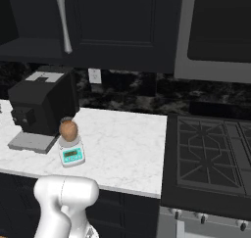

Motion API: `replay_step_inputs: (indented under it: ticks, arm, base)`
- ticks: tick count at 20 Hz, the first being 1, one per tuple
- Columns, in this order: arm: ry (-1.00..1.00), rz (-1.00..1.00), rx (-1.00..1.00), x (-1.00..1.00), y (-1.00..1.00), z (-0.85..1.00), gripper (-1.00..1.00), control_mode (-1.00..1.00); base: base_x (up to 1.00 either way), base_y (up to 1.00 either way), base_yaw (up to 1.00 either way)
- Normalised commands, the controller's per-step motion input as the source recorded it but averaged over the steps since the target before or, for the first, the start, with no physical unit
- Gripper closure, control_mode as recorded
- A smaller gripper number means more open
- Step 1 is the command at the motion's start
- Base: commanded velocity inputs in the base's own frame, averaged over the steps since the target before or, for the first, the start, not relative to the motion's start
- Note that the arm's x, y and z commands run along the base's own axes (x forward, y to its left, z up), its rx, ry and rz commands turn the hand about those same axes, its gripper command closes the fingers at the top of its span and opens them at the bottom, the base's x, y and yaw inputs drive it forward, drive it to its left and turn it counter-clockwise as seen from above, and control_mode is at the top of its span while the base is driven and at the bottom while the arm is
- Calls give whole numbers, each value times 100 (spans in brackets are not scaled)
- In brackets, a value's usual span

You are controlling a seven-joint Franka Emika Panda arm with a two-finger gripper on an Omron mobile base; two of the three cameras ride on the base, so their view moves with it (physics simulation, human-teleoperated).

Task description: Pick the honey bottle and place it on the digital scale for weighing, and close the cabinet.

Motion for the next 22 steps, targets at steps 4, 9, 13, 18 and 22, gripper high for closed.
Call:
replay_step_inputs:
  ticks: [4, 9, 13, 18, 22]
  arm:
    - [-22, 12, 13, -68, 61, -16, -100, -100]
    - [-19, 7, 12, -43, 99, -28, -100, -100]
    - [-38, 0, 11, -3, 100, -59, -100, -100]
    - [-56, 0, 4, -51, 95, -13, -100, -100]
    - [-48, -2, -18, -65, 68, 5, -100, -100]
  base:
    - [0, 0, 0]
    - [0, 0, 0]
    - [0, 0, 0]
    - [0, 0, 0]
    - [0, 0, 0]
